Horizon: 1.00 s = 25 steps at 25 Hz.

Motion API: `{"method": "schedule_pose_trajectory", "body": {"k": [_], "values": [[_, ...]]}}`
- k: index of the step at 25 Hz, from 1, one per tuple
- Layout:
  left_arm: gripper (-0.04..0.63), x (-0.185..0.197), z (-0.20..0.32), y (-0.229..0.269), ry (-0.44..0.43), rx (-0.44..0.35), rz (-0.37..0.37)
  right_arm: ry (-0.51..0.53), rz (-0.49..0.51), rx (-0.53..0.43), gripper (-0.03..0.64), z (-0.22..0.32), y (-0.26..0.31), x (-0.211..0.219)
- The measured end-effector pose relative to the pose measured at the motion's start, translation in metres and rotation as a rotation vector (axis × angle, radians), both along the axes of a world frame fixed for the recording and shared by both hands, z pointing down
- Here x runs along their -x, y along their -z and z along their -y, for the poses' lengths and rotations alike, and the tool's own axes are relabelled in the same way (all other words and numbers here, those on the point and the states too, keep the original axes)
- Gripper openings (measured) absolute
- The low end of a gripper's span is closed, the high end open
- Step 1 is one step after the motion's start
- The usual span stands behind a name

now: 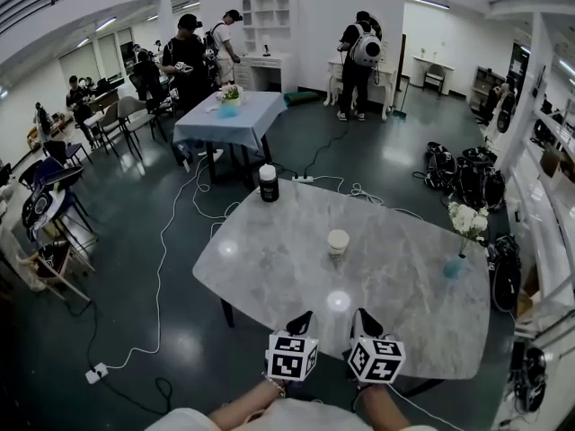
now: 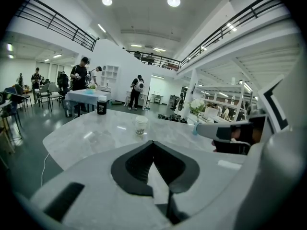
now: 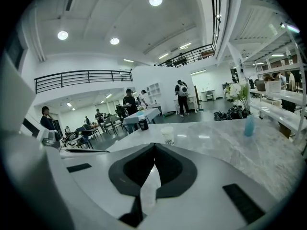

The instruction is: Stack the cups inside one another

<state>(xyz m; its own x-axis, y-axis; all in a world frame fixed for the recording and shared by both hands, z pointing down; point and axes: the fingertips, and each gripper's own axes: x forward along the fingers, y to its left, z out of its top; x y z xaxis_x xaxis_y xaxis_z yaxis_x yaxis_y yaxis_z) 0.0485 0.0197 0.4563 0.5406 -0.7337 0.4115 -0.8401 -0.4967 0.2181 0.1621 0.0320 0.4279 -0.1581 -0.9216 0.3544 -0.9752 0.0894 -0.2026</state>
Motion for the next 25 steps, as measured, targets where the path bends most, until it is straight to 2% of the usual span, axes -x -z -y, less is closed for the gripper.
{"method": "schedule_pose_trajectory", "body": {"k": [25], "values": [[-0.005,0.006,0.013,0.001,-0.023,-0.009,0.011,-0.017,-0.037,0.029,0.008,0.007,-0.006,0.005]]}}
